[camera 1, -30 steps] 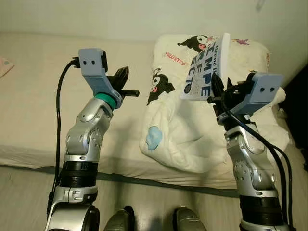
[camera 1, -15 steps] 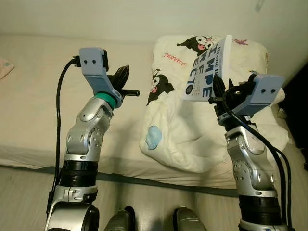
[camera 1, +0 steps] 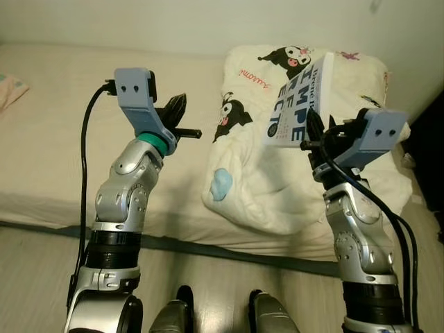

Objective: Clean up the room

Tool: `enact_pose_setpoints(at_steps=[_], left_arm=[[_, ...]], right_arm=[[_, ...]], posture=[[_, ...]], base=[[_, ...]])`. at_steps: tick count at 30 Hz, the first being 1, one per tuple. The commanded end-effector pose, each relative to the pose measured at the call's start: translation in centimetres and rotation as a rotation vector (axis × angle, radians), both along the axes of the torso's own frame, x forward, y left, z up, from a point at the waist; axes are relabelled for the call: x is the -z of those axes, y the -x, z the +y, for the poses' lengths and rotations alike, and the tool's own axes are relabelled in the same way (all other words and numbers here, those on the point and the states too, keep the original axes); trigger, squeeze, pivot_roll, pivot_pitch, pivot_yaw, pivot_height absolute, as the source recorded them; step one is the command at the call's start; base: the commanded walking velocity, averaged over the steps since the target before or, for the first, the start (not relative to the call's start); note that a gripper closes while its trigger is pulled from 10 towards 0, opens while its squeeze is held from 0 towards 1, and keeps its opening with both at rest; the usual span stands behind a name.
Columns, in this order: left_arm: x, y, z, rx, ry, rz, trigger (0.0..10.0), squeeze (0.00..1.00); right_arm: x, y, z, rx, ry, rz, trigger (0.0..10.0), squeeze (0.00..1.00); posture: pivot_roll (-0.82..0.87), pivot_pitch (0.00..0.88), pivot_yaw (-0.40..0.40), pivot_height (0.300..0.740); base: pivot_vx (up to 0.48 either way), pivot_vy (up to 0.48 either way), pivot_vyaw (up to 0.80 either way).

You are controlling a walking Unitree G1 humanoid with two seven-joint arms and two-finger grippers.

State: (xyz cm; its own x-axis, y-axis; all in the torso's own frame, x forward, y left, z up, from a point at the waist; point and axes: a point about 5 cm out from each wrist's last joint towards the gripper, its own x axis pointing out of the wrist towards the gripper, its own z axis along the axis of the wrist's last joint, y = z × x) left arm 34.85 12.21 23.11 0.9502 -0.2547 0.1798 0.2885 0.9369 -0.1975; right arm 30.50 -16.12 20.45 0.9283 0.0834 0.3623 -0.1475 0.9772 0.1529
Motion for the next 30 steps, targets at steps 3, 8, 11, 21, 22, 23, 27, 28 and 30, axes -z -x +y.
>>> enact_pose_setpoints(at_steps=[3, 8, 11, 21, 22, 23, 27, 28, 30], left_arm=[[0.61, -0.01, 0.38, -0.011, -0.010, 0.021, 10.0, 0.00], [0.62, -0.02, 0.41, -0.012, -0.011, 0.022, 10.0, 0.00], [0.62, -0.03, 0.40, -0.011, -0.011, 0.022, 10.0, 0.00], [0.69, -0.06, 0.29, -0.006, -0.014, 0.025, 10.0, 0.00], [0.70, -0.06, 0.28, -0.005, -0.014, 0.025, 10.0, 0.00], [0.77, -0.08, 0.29, -0.005, -0.016, 0.027, 10.0, 0.00], [0.97, -0.14, 0.33, -0.008, -0.023, 0.036, 10.0, 0.00], [1.06, -0.16, 0.35, -0.010, -0.027, 0.041, 10.0, 0.00], [1.18, -0.17, 0.29, -0.005, -0.034, 0.043, 10.0, 0.00]], right_arm=[[-0.30, 0.14, 0.42, -0.017, 0.000, -0.028, 10.0, 0.00], [-0.28, 0.12, 0.41, -0.017, -0.001, -0.028, 10.0, 0.00], [-0.28, 0.12, 0.42, -0.017, -0.004, -0.030, 10.0, 0.00], [0.01, 0.15, 0.61, -0.023, -0.015, -0.021, 10.0, 0.00], [0.05, 0.15, 0.61, -0.023, -0.016, -0.020, 10.0, 0.00], [0.11, 0.16, 0.65, -0.025, -0.021, -0.017, 10.0, 0.00], [0.21, 0.14, 0.74, -0.028, -0.027, -0.011, 10.0, 0.00], [0.25, 0.13, 0.78, -0.030, -0.029, -0.009, 10.0, 0.00], [0.47, 0.05, 0.90, -0.028, -0.016, 0.000, 10.0, 0.00]], posture=[[-0.13, 0.065, 0.086, 0.740], [-0.13, 0.065, 0.087, 0.740], [-0.13, 0.066, 0.088, 0.740], [-0.14, 0.068, 0.092, 0.740], [-0.14, 0.068, 0.092, 0.740], [-0.14, 0.069, 0.092, 0.740], [-0.14, 0.069, 0.092, 0.740], [-0.14, 0.069, 0.092, 0.740], [-0.14, 0.063, 0.095, 0.740]], base=[[-0.311, 0.000, 0.00], [-0.309, 0.000, 0.00], [-0.310, 0.000, 0.00], [-0.307, 0.000, 0.00], [-0.307, 0.000, 0.00], [0.000, 0.000, 0.00], [0.000, 0.000, 0.00], [0.000, 0.000, 0.00], [0.000, 0.000, 0.00]])
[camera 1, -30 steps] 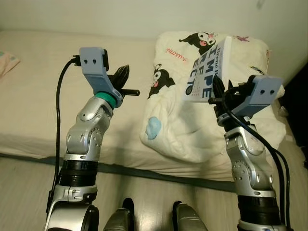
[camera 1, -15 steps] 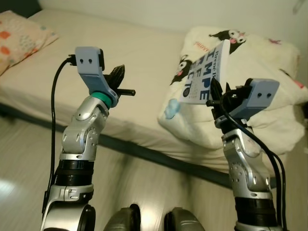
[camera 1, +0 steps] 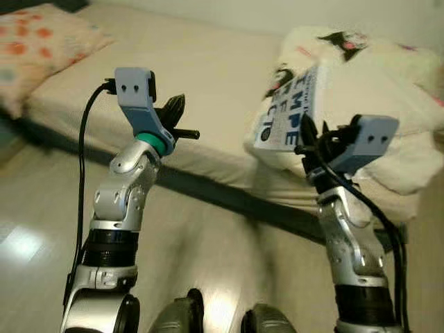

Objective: Clean up the room

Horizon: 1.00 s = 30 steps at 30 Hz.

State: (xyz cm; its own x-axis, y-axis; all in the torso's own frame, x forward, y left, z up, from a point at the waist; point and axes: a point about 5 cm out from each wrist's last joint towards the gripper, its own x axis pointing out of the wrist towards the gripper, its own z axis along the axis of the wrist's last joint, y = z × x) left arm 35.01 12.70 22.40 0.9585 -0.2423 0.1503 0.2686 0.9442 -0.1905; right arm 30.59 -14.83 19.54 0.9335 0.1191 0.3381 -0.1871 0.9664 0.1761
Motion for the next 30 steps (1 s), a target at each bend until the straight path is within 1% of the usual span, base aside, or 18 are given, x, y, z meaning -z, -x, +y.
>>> enact_pose_setpoints(at_steps=[1, 4, 20, 28, 30], left_arm=[[0.5, 0.0, -0.2, 0.011, -0.019, 0.017, 10.0, 0.00], [0.5, 0.0, -0.3, 0.023, -0.027, 0.014, 10.0, 0.00], [0.9, 0.0, -0.5, 0.031, -0.041, 0.021, 10.0, 0.00], [1.1, 0.0, -0.5, 0.035, -0.044, 0.026, 10.0, 0.00], [1.1, 0.0, -0.6, 0.035, -0.044, 0.027, 10.0, 0.00]], right_arm=[[-0.4, 0.1, -0.4, 0.017, 0.002, -0.028, 10.0, 0.00], [-0.1, 0.0, -0.2, 0.018, 0.023, -0.010, 10.0, 0.00], [0.5, -0.1, 0.2, 0.015, 0.040, 0.010, 10.0, 0.00], [0.6, 0.0, 0.2, 0.014, 0.028, 0.010, 10.0, 0.00], [0.6, 0.1, 0.2, 0.013, 0.019, 0.008, 10.0, 0.00]], posture=[[-0.14, 0.063, 0.095, 0.740], [-0.14, 0.063, 0.094, 0.740], [-0.15, 0.059, 0.096, 0.740], [-0.15, 0.063, 0.099, 0.740], [-0.15, 0.065, 0.101, 0.740]], base=[[0.000, 0.000, 0.00], [0.000, 0.000, 0.00], [0.000, 0.000, 0.71], [0.000, 0.000, 0.72], [0.000, 0.000, 0.28]])
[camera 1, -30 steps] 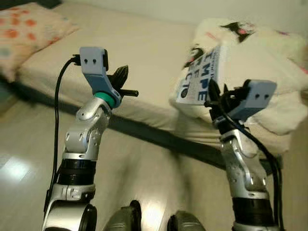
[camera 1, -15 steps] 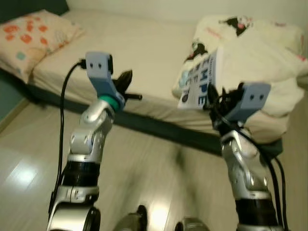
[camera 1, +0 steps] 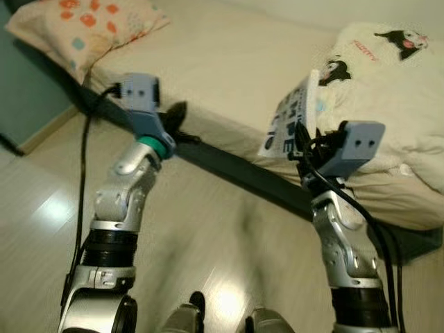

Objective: Clean up the room

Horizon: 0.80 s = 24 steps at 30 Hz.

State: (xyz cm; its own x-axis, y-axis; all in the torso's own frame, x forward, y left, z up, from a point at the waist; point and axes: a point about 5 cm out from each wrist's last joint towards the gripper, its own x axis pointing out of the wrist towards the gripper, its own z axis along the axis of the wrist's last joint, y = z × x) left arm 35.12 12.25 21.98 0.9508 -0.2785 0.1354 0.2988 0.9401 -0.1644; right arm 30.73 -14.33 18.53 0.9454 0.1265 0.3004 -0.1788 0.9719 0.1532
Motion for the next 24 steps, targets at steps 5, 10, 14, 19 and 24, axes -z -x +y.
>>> enact_pose_setpoints(at_steps=[5, 10, 14, 19, 24], left_arm=[[0.8, 0.1, -0.1, 0.001, -0.017, 0.022, 10.0, 0.00], [0.8, 0.0, -0.1, 0.002, -0.019, 0.024, 10.0, 0.00], [0.9, 0.0, -0.1, 0.002, -0.020, 0.025, 10.0, 0.00], [1.3, 0.0, 0.0, -0.002, -0.034, 0.033, 10.0, 0.00], [1.9, 0.1, 0.1, -0.005, -0.077, 0.033, 10.0, 0.00]], right_arm=[[-0.3, 0.2, -0.4, 0.016, -0.004, -0.022, 10.0, 0.00], [-0.3, 0.3, -0.4, 0.019, -0.002, -0.022, 10.0, 0.00], [-0.3, 0.2, -0.4, 0.019, -0.002, -0.022, 10.0, 0.00], [0.0, 0.3, -0.2, 0.017, -0.015, -0.016, 10.0, 0.00], [1.2, 0.4, 0.1, 0.011, -0.062, 0.028, 10.0, 0.00]], posture=[[-0.15, 0.069, 0.104, 0.740], [-0.15, 0.070, 0.106, 0.740], [-0.15, 0.072, 0.107, 0.740], [-0.15, 0.074, 0.110, 0.740], [-0.15, 0.077, 0.113, 0.740]], base=[[0.000, 0.000, 0.42], [0.000, 0.000, 0.71], [0.000, 0.000, 0.71], [0.000, 0.000, 0.69], [0.196, 0.000, 0.14]])
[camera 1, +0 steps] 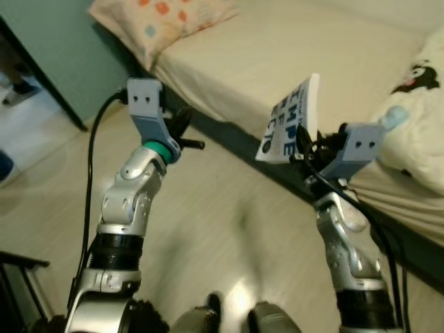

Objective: Clean up the room

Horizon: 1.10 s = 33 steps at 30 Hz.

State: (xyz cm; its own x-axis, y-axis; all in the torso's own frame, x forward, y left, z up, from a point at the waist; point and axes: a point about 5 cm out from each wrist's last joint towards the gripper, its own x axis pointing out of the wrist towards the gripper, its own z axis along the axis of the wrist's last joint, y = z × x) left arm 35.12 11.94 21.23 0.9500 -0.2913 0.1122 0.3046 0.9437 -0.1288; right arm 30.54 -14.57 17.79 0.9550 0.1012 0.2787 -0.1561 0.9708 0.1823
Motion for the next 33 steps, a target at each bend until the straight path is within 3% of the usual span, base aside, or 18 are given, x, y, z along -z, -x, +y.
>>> enact_pose_setpoints(at_steps=[1, 9, 11, 33], left_arm=[[1.2, 0.1, 0.4, -0.014, -0.036, 0.021, 10.0, 0.00], [3.2, 0.6, 0.1, 0.002, -0.097, 0.050, 10.0, 0.00], [3.4, 0.6, 0.1, 0.003, -0.100, 0.054, 10.0, 0.00], [4.7, 1.2, -0.5, 0.025, -0.131, 0.072, 10.0, 0.00]], right_arm=[[0.5, 0.2, 0.3, -0.007, -0.037, 0.002, 10.0, 0.00], [6.3, 1.5, 1.8, -0.039, -0.034, 0.185, 10.0, 0.00], [6.8, 1.8, 2.0, -0.041, -0.035, 0.200, 10.0, 0.00], [7.9, 2.1, 3.2, -0.071, -0.030, 0.217, 10.0, 0.00]], posture=[[-0.15, 0.077, 0.113, 0.740], [-0.15, 0.085, 0.114, 0.740], [-0.15, 0.085, 0.114, 0.740], [-0.15, 0.091, 0.113, 0.740]], base=[[0.480, 0.000, 0.00], [0.480, 0.000, 0.00], [0.480, 0.000, 0.00], [0.480, 0.000, 0.00]])
